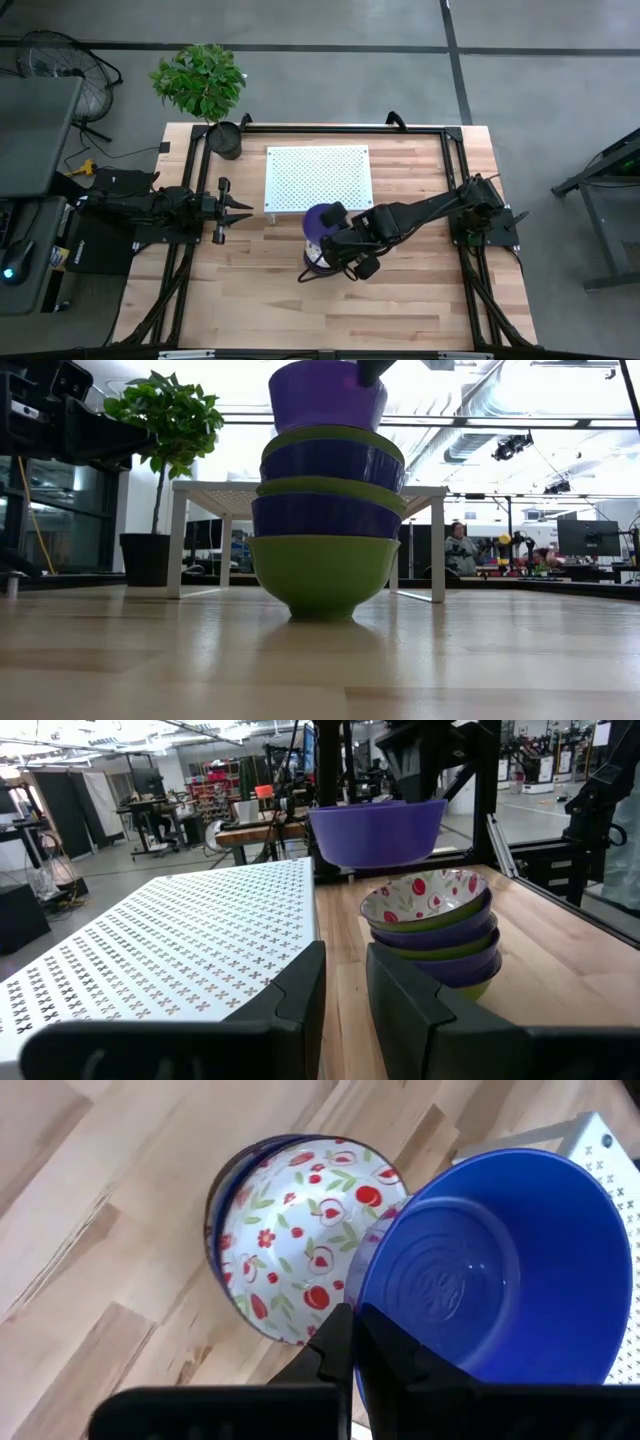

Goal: Pick & Place Mini bowls
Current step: Put the violet bowl on the shelf

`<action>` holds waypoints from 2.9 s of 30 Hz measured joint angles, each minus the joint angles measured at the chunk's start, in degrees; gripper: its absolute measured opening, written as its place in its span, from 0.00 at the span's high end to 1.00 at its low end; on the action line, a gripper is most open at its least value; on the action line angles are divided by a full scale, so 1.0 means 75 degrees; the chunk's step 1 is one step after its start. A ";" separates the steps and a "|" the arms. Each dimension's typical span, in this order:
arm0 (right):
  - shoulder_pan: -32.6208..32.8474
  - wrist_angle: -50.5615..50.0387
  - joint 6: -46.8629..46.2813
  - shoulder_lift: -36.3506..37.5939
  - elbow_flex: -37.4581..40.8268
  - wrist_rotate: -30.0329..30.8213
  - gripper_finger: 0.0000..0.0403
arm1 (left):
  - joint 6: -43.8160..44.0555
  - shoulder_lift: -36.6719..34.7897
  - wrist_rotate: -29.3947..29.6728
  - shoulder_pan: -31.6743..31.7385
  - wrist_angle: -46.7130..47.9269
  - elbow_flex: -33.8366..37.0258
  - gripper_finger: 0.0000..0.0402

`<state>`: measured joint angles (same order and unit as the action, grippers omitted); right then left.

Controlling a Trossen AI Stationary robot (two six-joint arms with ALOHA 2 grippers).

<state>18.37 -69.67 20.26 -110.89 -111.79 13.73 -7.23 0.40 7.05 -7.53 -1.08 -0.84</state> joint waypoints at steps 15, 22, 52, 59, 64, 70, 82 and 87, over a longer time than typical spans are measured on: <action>-0.0359 0.0719 -0.0931 0.0000 0.0003 0.0091 1.00 | -0.0002 -0.0001 0.0001 0.0000 0.0000 0.0000 0.82; -0.0474 0.1066 -0.1253 0.0000 0.0006 0.0191 1.00 | -0.0002 0.0001 0.0000 0.0000 0.0000 0.0000 0.82; -0.1593 0.0241 -0.0280 -0.1730 -0.2826 -0.0081 1.00 | 0.0000 0.0006 -0.0003 0.0000 -0.0003 0.0000 0.82; -0.2261 0.0254 0.1444 -0.1728 -0.2830 -0.0443 1.00 | -0.0002 0.0006 -0.0001 0.0000 -0.0003 0.0000 0.82; -0.2750 0.0245 0.2778 -0.1728 -0.2830 -0.0880 1.00 | -0.0002 0.0006 -0.0001 0.0000 -0.0003 0.0000 0.82; -0.3143 0.0146 0.4477 -0.1728 -0.2830 -0.1635 1.00 | -0.0002 0.0006 -0.0001 0.0000 -0.0003 0.0000 0.82; -0.3661 0.0182 0.6451 -0.1714 -0.2471 -0.1427 1.00 | -0.0002 0.0009 -0.0001 0.0000 -0.0003 0.0000 0.82; -0.3717 0.0511 0.6568 -0.1737 -0.2200 -0.1464 1.00 | -0.0002 0.0009 -0.0001 0.0000 -0.0003 0.0000 0.82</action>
<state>-9.51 -65.84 69.52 -123.92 -128.29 2.75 -7.25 0.47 7.05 -7.53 -1.10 -0.84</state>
